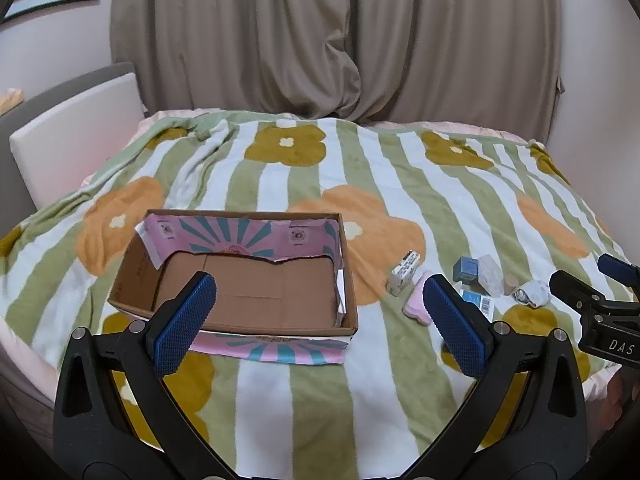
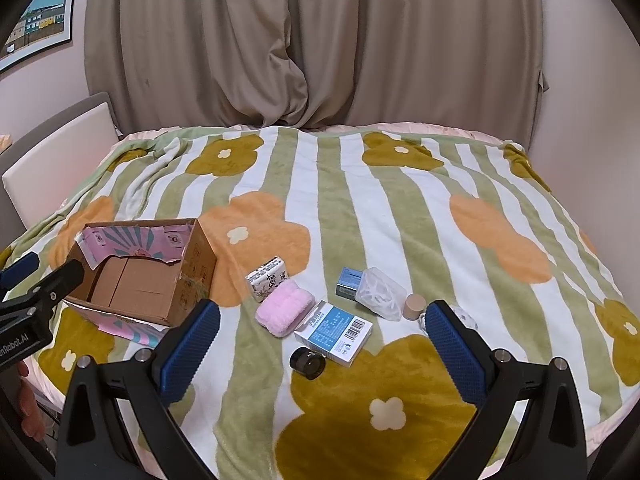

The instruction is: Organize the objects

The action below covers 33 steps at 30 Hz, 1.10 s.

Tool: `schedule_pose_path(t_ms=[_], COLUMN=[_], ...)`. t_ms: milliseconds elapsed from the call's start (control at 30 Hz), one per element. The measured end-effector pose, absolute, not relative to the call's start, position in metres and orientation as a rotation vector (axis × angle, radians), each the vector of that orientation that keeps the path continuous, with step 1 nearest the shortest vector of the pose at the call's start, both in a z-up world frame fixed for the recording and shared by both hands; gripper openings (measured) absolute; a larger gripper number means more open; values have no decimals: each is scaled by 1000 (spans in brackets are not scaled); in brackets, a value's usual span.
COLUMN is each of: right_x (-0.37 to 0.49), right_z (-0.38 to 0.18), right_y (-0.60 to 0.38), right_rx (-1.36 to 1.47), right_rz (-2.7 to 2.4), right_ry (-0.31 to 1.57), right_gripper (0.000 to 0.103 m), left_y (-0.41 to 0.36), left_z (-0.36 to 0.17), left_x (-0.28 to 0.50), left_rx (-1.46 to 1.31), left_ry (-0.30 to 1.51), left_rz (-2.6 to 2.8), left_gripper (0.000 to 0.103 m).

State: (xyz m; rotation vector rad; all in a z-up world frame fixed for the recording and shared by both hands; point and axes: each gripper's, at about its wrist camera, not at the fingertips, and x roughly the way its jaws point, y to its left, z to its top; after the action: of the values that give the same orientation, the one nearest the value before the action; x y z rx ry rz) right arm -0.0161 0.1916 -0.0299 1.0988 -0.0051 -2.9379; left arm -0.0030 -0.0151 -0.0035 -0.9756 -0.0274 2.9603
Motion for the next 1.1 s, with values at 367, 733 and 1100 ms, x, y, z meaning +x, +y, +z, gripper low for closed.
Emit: schedule_pose_path(t_ms=[367,733,1100], right_x=[-15,-16,-19], right_z=[-33,-34,-39], right_y=[193,192,188], right_rx=[1098,1103,1115], right_rz=[-2941,-2934,-2926], right_ry=[7,-2,4], right_gripper=[103,103,103], left_y=[-16,-17,-18], left_z=[-6,-9,-12], left_x=[-4,-5,-8], left_rx=[-983,-1002,-1011], left_ry=[-32,-33,-44], left_rz=[2961,2954,2948], left_gripper=[103,103,103])
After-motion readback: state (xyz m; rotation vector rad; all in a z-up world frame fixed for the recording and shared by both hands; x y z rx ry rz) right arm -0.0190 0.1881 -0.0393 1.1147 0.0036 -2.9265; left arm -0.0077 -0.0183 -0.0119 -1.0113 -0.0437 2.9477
